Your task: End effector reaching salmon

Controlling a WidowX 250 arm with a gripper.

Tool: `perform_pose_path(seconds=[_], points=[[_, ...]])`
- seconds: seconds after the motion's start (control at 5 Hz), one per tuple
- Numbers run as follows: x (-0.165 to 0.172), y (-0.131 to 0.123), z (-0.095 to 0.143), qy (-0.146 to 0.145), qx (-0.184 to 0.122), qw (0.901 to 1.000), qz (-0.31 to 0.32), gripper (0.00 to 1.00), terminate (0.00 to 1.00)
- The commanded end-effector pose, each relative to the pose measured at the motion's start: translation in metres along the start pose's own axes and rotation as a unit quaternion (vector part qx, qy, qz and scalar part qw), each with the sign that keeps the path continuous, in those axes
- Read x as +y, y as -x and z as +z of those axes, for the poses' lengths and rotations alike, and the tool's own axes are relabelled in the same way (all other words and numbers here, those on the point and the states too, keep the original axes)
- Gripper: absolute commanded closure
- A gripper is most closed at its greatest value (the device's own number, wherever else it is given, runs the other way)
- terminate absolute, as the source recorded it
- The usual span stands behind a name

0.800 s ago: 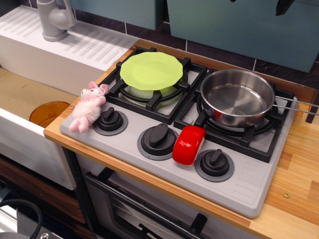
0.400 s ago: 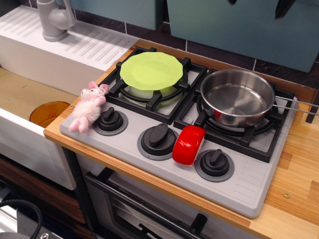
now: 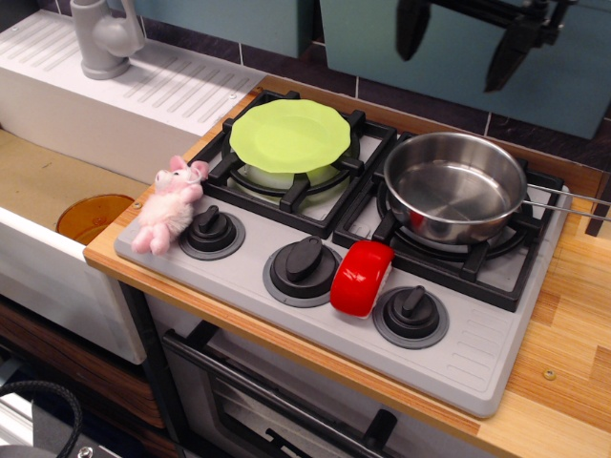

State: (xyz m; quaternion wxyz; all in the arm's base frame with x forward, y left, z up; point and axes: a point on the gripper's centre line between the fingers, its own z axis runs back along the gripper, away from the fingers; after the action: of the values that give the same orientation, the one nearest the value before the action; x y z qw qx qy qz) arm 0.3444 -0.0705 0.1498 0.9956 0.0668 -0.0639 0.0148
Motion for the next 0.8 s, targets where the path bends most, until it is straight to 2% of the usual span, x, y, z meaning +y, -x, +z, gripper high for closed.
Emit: perform_pose_path(seconds=[0.0, 0.4, 0.6], points=[[0.011, 0.025, 0.005, 0.005, -0.048, 0.9988, -0.003, 0.0, 0.0], [0.012, 0.041, -0.031, 0.01, -0.074, 0.9972, 0.006, 0.0, 0.0], [0.009, 0.05, -0.036, 0.013, -0.072, 0.9972, 0.015, 0.0, 0.0]])
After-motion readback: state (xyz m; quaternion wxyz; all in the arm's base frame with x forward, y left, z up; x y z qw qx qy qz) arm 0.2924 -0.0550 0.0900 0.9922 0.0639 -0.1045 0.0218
